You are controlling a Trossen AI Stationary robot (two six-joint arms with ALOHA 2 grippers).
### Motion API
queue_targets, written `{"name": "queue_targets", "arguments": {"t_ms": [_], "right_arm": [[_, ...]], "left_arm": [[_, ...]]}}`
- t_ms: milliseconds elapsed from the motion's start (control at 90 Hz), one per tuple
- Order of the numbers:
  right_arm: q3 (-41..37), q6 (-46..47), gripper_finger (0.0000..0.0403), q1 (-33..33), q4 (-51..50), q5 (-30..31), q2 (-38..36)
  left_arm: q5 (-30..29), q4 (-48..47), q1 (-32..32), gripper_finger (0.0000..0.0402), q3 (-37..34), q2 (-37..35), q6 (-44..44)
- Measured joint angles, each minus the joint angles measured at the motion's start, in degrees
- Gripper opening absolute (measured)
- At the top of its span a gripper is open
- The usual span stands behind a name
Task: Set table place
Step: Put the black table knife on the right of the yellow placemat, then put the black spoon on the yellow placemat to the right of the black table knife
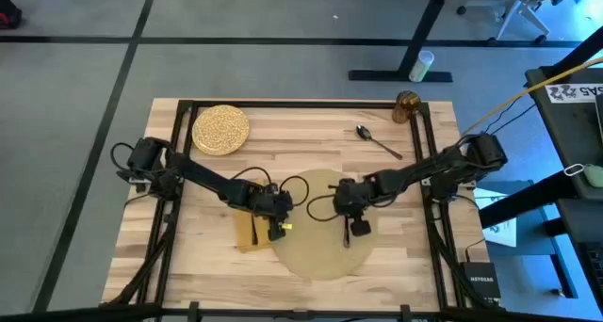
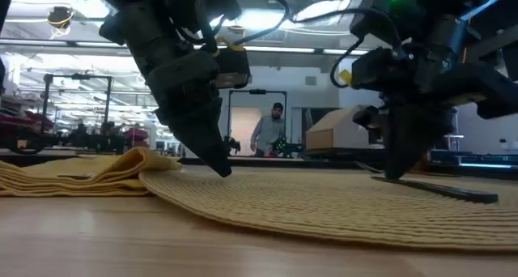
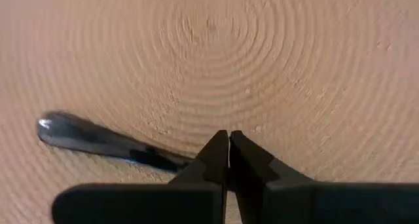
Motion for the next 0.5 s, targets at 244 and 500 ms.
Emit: {"name": "queue_targets", "arguments": {"t_ms": [244,500], "right_arm": [[2.0,0.9,0.0000,-3.2,-18.8,11.6,-9.0],[-1.6,0.5,0.0000,-17.8,-26.5,19.5,-18.6]], "left_arm": [[0.0,0.1,0.0,0.0001,0.0,0.0,0.1],[0.0,0.5,0.0,0.0001,0.0,0.0,1.1]]}}
